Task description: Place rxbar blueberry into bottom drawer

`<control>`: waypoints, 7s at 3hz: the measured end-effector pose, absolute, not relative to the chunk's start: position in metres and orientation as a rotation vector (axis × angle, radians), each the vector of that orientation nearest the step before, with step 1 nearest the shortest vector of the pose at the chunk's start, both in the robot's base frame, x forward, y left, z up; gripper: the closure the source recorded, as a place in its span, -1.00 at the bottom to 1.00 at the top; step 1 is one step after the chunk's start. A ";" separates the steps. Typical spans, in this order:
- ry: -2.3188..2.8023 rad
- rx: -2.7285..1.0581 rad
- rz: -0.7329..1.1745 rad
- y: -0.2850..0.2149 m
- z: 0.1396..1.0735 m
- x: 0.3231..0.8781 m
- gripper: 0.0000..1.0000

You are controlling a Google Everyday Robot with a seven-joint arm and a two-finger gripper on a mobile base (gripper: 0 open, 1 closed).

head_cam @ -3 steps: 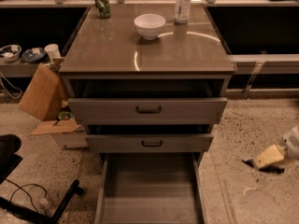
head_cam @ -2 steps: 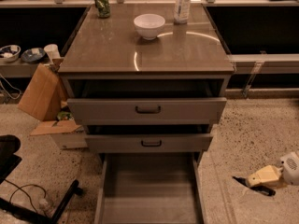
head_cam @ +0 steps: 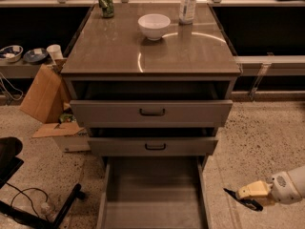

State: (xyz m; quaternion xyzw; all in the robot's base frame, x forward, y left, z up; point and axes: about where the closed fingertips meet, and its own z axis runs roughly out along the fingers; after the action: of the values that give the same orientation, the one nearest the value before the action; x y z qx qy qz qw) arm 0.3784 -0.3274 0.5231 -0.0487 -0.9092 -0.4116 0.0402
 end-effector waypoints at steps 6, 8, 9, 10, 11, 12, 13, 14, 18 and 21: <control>-2.976 -0.702 -1.230 -0.068 0.257 0.519 1.00; -3.208 -0.735 -1.074 -0.034 0.240 0.553 1.00; -3.278 -0.717 -1.011 -0.034 0.244 0.568 1.00; -3.267 -0.795 -1.056 -0.036 0.261 0.581 0.64; -3.283 -0.788 -1.098 -0.038 0.278 0.591 0.15; -3.294 -0.780 -1.124 -0.039 0.288 0.598 -0.29; -3.306 -0.772 -1.149 -0.040 0.298 0.604 -0.75; -3.307 -0.770 -1.153 -0.040 0.300 0.605 -1.00; -3.241 -0.373 -1.050 -0.076 0.469 0.529 -1.00; -3.458 -0.163 -0.424 -0.082 0.686 0.426 -1.00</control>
Offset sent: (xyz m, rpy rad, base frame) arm 0.1332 0.1478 -0.1808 0.0537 -0.0399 -0.2304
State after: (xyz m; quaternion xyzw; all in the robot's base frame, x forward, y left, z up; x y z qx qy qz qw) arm 0.4263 -0.0822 0.6864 -0.0460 -0.9766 -0.1198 -0.1723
